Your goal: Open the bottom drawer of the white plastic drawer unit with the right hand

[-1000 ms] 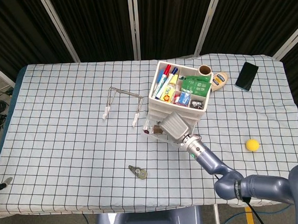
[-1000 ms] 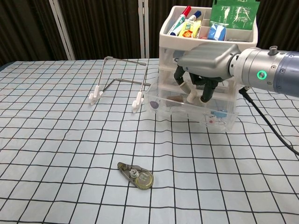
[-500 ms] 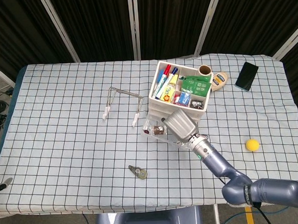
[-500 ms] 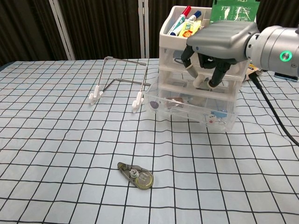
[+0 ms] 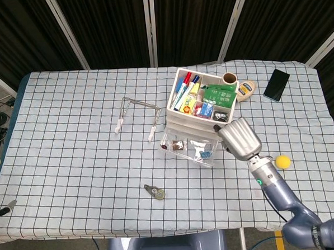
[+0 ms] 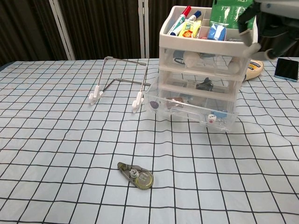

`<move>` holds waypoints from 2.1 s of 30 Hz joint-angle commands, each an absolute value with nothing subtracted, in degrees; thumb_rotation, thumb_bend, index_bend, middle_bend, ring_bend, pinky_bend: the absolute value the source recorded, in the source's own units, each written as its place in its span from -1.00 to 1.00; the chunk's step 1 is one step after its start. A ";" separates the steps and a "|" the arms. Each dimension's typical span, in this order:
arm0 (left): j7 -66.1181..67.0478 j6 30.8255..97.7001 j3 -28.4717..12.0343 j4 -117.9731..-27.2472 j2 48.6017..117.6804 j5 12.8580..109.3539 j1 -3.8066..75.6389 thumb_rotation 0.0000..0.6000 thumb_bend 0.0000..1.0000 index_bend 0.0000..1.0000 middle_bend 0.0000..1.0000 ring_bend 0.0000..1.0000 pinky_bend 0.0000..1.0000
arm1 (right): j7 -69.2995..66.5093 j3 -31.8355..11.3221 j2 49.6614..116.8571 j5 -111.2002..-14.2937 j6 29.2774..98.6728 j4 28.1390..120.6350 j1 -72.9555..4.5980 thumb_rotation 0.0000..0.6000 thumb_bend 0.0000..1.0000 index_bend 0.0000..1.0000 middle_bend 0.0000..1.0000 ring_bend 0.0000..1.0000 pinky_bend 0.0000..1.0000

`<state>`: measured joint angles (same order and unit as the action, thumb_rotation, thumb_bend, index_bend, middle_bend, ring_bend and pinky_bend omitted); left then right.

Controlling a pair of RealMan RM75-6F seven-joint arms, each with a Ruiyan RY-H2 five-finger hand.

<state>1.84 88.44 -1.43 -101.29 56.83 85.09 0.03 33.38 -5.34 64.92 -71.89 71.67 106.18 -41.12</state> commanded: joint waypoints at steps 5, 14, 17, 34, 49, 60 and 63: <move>3.01 89.20 -0.63 -101.77 57.17 86.91 -0.32 1.00 -0.79 -1.00 -1.00 -1.00 -1.00 | 26.67 -2.78 60.49 -74.65 76.02 103.89 -34.58 1.00 -0.55 0.23 1.00 1.00 0.81; 3.63 89.20 -0.46 -101.80 57.42 87.13 -0.40 1.00 -0.79 -1.00 -1.00 -1.00 -1.00 | 14.67 -2.03 64.31 -71.16 73.96 91.03 -29.42 1.00 -0.54 0.22 1.00 1.00 0.81; 4.05 89.05 -0.43 -101.90 57.53 87.12 -0.35 1.00 -0.79 -1.00 -1.00 -1.00 -1.00 | 13.74 -1.88 67.18 -70.09 72.50 85.67 -28.75 1.00 -0.54 0.22 1.00 1.00 0.81; 4.43 88.25 -0.58 -102.03 57.60 86.29 -0.09 1.00 -0.79 -1.00 -1.00 -1.00 -1.00 | 10.30 -2.25 79.13 -67.36 63.66 67.01 -27.49 1.00 -0.55 0.12 1.00 1.00 0.79; 4.18 88.43 -0.54 -102.09 57.46 86.40 -0.20 1.00 -0.79 -1.00 -1.00 -1.00 -1.00 | 8.63 -3.41 80.20 -71.38 68.79 65.84 -24.44 1.00 -0.66 -0.28 0.32 0.42 0.30; 5.27 87.65 -0.96 -98.67 60.43 86.24 0.61 1.00 -0.79 -1.00 -1.00 -1.00 -1.00 | -2.27 -1.83 75.19 -84.54 90.76 73.91 -14.65 1.00 -0.75 -0.79 -0.92 -0.91 -0.72; 5.55 87.79 -1.30 -96.89 61.61 85.69 0.64 1.00 -0.81 -1.00 -1.00 -1.00 -1.00 | -2.25 -0.09 72.95 -86.51 91.72 76.48 -12.84 1.00 -0.87 -0.98 -1.00 -1.00 -0.96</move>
<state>5.35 87.76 -1.12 -97.55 61.08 85.98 0.59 -1.51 -1.49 74.78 -84.64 90.77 74.49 -14.60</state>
